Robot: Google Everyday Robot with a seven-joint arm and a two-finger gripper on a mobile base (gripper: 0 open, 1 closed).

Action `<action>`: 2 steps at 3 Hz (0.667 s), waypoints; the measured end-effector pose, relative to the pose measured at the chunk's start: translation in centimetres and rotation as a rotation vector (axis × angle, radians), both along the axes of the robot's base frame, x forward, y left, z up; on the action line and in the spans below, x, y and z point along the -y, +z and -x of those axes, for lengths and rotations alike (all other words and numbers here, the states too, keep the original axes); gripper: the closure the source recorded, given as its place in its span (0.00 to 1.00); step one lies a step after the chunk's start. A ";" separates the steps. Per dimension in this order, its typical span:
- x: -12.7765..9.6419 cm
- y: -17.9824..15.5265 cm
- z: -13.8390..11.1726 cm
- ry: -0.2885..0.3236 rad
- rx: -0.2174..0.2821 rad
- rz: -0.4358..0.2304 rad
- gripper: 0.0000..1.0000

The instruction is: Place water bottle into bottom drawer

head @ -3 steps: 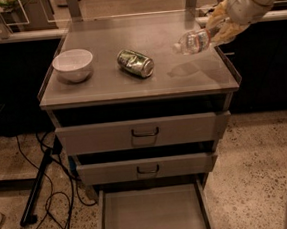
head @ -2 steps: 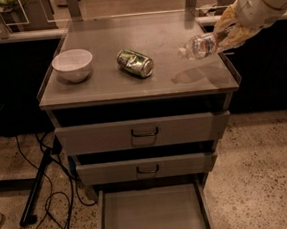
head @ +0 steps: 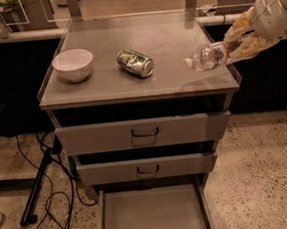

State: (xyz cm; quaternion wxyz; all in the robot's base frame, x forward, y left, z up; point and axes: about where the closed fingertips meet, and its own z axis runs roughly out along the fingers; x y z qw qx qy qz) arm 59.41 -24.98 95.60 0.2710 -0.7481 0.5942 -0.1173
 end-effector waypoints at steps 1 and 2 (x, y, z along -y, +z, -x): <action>0.0 -0.3 0.3 -0.005 -0.008 -0.002 1.00; 0.1 -1.1 1.5 -0.023 -0.035 -0.010 1.00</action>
Offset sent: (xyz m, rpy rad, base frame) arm -0.0299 -0.0038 -0.0209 0.0194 0.0657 -0.0489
